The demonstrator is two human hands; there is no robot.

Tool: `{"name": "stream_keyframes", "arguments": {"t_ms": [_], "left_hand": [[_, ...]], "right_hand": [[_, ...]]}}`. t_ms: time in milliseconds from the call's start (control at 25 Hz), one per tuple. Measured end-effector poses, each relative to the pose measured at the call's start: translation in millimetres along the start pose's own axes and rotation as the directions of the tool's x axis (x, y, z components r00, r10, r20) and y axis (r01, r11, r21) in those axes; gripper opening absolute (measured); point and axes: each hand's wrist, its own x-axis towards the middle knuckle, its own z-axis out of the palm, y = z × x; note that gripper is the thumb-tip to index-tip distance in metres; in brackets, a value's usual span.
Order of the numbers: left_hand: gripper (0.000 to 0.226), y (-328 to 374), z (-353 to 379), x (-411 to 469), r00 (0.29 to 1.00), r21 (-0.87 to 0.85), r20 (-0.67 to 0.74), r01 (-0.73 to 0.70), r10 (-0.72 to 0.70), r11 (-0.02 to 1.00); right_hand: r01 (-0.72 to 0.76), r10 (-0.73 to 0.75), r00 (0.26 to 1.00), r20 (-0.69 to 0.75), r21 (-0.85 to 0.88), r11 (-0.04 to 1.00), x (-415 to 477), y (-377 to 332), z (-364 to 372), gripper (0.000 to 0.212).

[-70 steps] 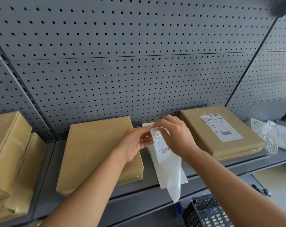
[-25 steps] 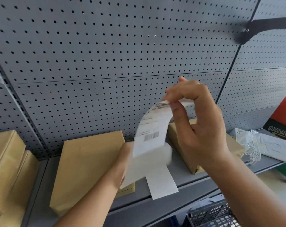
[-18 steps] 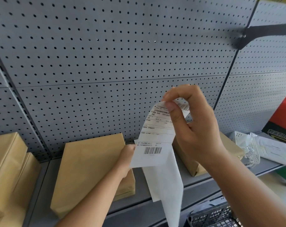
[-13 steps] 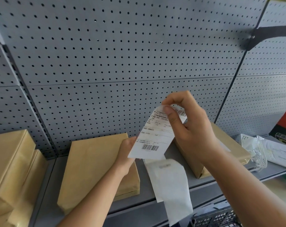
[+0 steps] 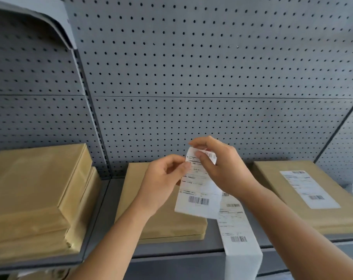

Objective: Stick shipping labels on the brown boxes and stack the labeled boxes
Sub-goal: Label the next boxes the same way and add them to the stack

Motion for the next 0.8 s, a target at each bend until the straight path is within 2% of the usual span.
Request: {"name": "stream_keyframes", "arguments": {"t_ms": [160, 240, 280, 360, 440, 480, 600, 680, 800], "left_hand": [[0.011, -15.1, -22.3, -1.9, 0.988, -0.006, -0.123, 0.092, -0.092, 0.996], [0.011, -23.3, -33.0, -2.3, 0.976, 0.014, -0.172, 0.137, -0.132, 0.991], [0.011, -26.5, -37.7, -3.2, 0.969, 0.02, -0.194, 0.156, -0.15, 0.987], [0.012, -33.5, -46.2, -5.4, 0.955, 0.01, -0.229, 0.194, -0.186, 0.981], [0.012, -41.8, -55.1, -7.5, 0.944, 0.024, -0.247, 0.232, -0.219, 0.972], [0.012, -46.5, -59.4, -8.3, 0.939, 0.04, -0.251, 0.254, -0.236, 0.966], [0.011, -62.9, -69.6, -8.3, 0.917, 0.076, -0.271, 0.324, -0.293, 0.943], [0.01, -71.2, -74.1, -6.5, 0.905, 0.104, -0.287, 0.357, -0.315, 0.928], [0.011, -85.6, -78.7, 1.7, 0.908, 0.243, -0.301, 0.369, -0.292, 0.897]], "right_hand": [[-0.037, 0.037, 0.999, 0.001, 0.021, 0.999, 7.2, 0.8, 18.8, 0.037], [-0.201, 0.199, 0.98, 0.03, 0.113, 0.973, 9.8, 9.3, 29.6, 0.039], [-0.319, 0.309, 0.947, 0.084, 0.197, 0.927, 10.3, 14.4, 36.6, 0.038], [-0.527, 0.466, 0.85, 0.245, 0.384, 0.758, 6.9, 26.2, 51.7, 0.032], [-0.631, 0.5, 0.775, 0.386, 0.496, 0.596, 1.1, 35.6, 66.3, 0.021], [-0.648, 0.5, 0.761, 0.413, 0.513, 0.562, -1.4, 38.9, 73.1, 0.017], [-0.648, 0.527, 0.759, 0.382, 0.52, 0.556, -3.3, 45.4, 90.9, 0.012], [-0.633, 0.544, 0.772, 0.329, 0.476, 0.61, -0.5, 48.9, 102.3, 0.009], [-0.602, 0.549, 0.797, 0.252, 0.395, 0.694, 2.5, 49.5, 116.3, 0.008]]}}
